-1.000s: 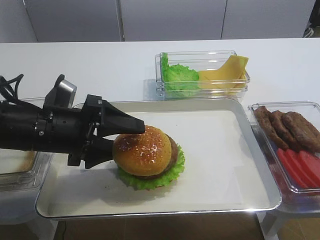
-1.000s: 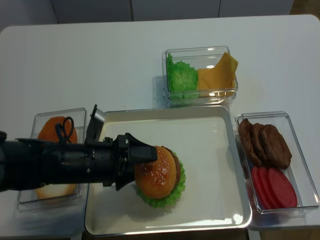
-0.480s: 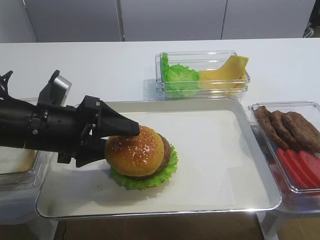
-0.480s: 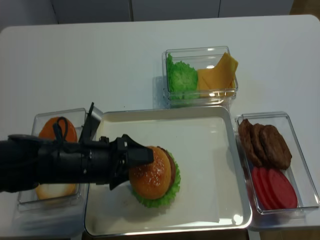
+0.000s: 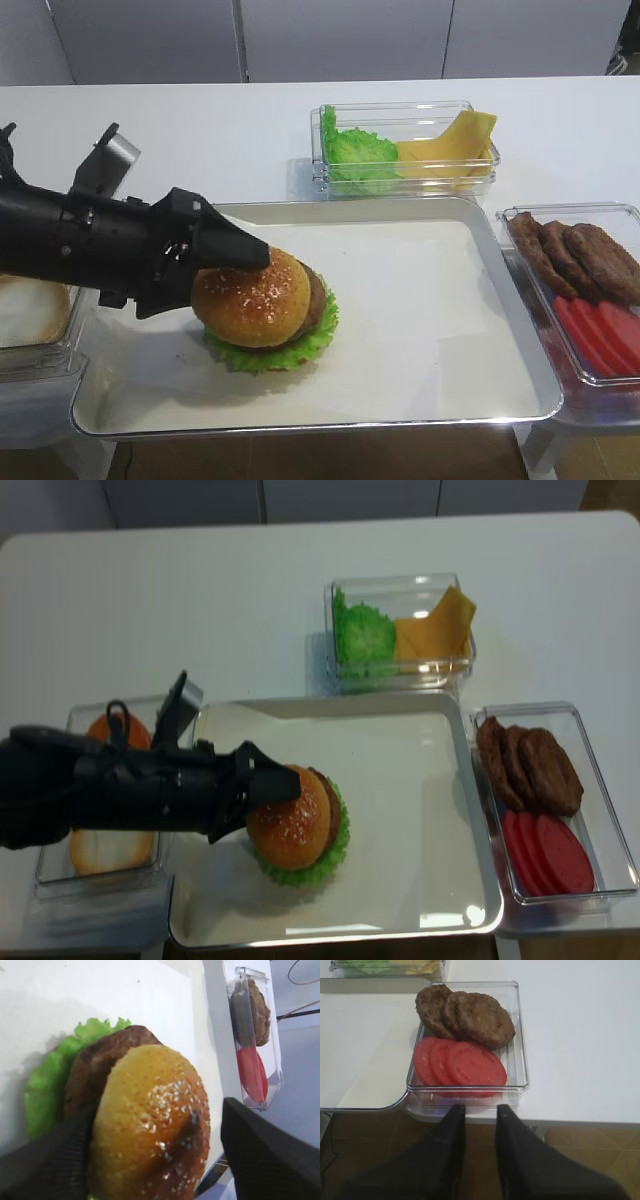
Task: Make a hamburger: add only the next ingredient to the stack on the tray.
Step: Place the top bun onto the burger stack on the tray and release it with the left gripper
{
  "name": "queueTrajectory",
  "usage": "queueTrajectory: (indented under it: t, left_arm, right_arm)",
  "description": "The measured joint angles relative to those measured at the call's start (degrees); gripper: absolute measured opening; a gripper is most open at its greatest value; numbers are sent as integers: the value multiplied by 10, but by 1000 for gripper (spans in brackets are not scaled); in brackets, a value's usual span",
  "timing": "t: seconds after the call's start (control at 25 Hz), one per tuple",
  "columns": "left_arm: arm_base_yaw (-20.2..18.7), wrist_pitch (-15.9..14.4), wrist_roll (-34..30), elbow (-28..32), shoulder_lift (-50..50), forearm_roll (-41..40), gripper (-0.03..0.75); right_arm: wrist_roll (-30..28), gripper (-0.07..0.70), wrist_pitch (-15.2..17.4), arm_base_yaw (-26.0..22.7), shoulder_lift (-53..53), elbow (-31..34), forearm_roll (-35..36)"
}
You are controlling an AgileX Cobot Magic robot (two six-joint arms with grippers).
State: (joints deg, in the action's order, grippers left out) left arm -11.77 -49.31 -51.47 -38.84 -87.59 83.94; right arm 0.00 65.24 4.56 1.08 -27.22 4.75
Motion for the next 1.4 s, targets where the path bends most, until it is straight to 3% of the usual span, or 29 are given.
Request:
queueTrajectory:
  t: [0.64, 1.4]
  left_arm:
    - [0, 32, 19, -11, 5, -35, 534]
    - [0, 26, 19, -11, 5, -29, 534]
  right_arm:
    - [0, 180, 0, 0, 0, 0, 0]
    - [0, 180, 0, 0, 0, 0, 0]
